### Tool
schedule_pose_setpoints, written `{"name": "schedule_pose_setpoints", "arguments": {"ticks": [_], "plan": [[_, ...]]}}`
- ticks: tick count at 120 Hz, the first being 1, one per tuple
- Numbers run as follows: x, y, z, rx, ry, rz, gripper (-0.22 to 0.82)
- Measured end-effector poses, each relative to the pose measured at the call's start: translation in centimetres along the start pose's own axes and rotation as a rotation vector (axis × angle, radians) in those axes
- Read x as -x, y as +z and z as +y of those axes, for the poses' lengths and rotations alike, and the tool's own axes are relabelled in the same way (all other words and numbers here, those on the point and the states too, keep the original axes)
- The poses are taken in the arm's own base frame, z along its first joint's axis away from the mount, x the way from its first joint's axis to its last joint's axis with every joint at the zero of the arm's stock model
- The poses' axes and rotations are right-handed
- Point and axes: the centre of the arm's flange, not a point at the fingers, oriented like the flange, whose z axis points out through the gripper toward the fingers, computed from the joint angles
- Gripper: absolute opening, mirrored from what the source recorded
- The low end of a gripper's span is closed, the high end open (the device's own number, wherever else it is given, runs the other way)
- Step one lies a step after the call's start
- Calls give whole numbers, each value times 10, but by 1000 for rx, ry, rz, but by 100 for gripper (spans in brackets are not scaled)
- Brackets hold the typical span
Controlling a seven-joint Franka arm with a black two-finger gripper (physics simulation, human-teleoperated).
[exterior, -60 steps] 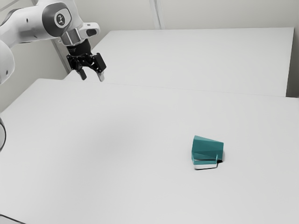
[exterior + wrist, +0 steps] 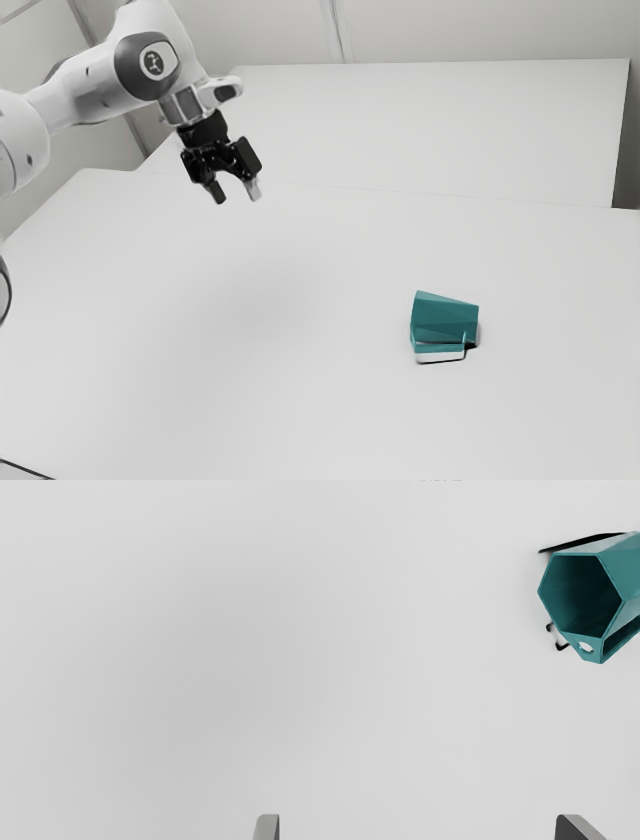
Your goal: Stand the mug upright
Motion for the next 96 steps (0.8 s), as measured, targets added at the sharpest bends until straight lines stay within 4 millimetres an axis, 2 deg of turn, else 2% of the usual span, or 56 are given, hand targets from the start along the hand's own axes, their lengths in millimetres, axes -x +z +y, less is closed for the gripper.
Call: {"name": "schedule_pose_setpoints", "arguments": {"ticks": [10, 24, 39, 57, 67, 88, 96], "plan": [[-3, 23, 14, 92, 2, 3, 60], [-10, 56, 45, 166, 27, 22, 60], [-17, 103, 76, 208, 42, 56, 60], [-26, 139, 76, 283, -12, 109, 60], [-27, 154, 87, 324, -18, 109, 60], [-40, 205, 112, 439, -43, 106, 60], [-45, 223, 114, 476, -67, 109, 60]]}}
